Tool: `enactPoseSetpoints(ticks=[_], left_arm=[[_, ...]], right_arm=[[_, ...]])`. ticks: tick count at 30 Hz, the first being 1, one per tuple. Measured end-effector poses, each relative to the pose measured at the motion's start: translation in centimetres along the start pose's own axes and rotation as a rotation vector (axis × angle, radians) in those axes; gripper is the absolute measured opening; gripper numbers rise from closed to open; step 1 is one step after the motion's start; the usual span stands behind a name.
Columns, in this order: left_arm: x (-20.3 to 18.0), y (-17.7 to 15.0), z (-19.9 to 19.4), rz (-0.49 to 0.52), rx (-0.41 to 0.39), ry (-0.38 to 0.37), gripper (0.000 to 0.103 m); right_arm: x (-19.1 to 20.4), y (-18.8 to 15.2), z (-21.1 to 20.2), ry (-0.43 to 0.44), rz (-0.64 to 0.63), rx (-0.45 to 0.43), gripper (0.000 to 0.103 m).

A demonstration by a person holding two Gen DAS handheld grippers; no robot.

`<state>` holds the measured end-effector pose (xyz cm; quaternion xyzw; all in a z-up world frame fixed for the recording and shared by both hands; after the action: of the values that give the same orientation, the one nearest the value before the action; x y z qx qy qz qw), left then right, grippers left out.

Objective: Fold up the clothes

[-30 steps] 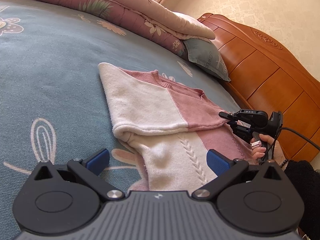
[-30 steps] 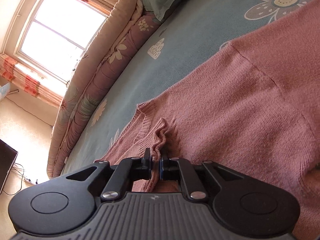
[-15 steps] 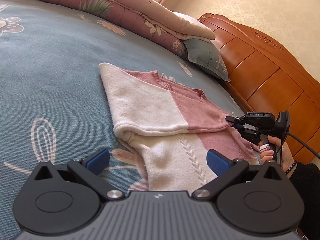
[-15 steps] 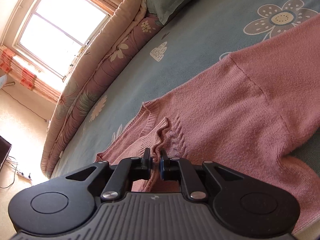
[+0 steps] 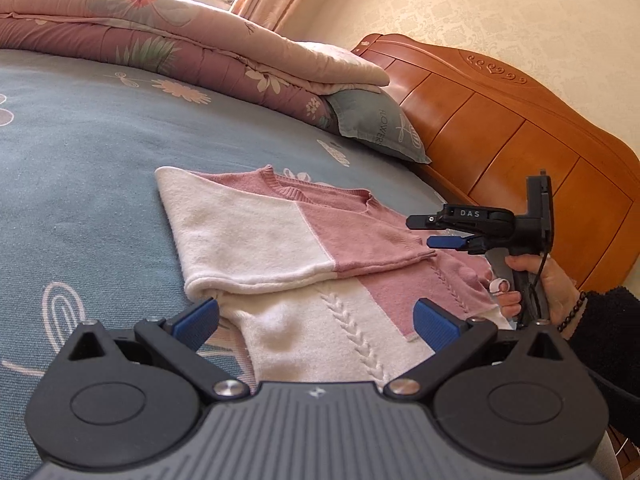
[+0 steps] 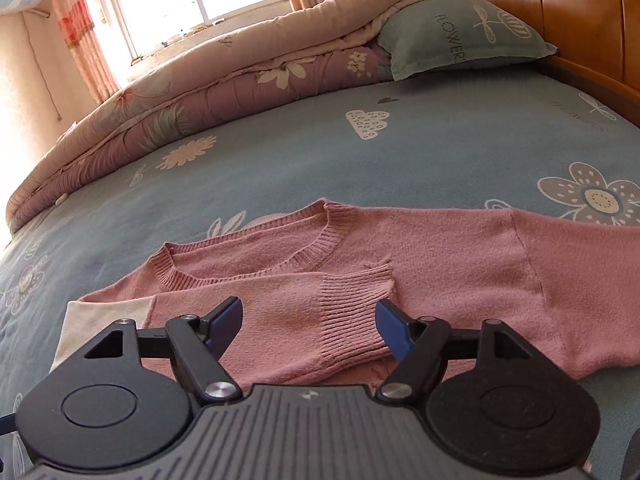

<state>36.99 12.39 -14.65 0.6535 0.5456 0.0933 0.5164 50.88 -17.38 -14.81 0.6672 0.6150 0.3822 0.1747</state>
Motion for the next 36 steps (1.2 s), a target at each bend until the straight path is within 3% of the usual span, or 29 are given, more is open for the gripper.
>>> enactPoseSetpoints(ticks=[2, 5, 8, 11, 13, 16, 21, 23, 31, 36], left_arm=[[-0.3, -0.2, 0.2, 0.013, 0.011, -0.002, 0.102], [-0.7, -0.4, 0.3, 0.027, 0.023, -0.001, 0.102], [-1.1, -0.3, 0.2, 0.03, 0.018, -0.014, 0.102], [-1.7, -0.3, 0.1, 0.038, 0.019, -0.024, 0.102], [-2.0, -0.5, 0.2, 0.047, 0.023, -0.024, 0.102], [-2.7, -0.8, 0.6, 0.061, 0.043, -0.029, 0.102], [-4.6, -1.9, 1.5, 0.129, 0.093, -0.001, 0.102], [-5.1, -2.3, 1.8, 0.144, 0.106, -0.003, 0.102], [-5.5, -4.3, 3.5, 0.188, 0.186, 0.031, 0.102], [-5.5, -4.6, 3.5, 0.206, 0.195, 0.042, 0.102]], right_arm=[[0.0, -1.1, 1.0, -0.001, 0.005, 0.048, 0.087], [-0.1, -1.5, 0.1, -0.007, 0.008, 0.05, 0.087], [0.5, -1.7, -3.2, -0.001, -0.039, 0.041, 0.087], [0.7, -3.2, -7.7, -0.044, -0.145, 0.043, 0.096], [0.6, -5.5, -10.9, -0.073, -0.221, 0.057, 0.102], [-0.1, -10.0, -13.9, -0.091, -0.279, 0.12, 0.103], [-2.2, -17.9, -15.4, -0.16, -0.324, 0.219, 0.103], [-2.9, -19.3, -15.8, -0.151, -0.281, 0.191, 0.103], [-3.3, -19.9, -16.3, -0.13, -0.246, 0.15, 0.103], [-3.4, -20.0, -16.4, -0.136, -0.235, 0.111, 0.103]])
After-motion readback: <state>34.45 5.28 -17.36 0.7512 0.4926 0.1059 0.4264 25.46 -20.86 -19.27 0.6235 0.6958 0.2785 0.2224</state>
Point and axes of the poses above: each gripper's, at about its wrist camera, not at the fingertips, and z roughly the way its jaws point, x to its left, y to its top, the point moved 10 cm from there along z, roughly the way its jaws point, and after that the axes turned 1 degree about z, right-handed, at the moved point
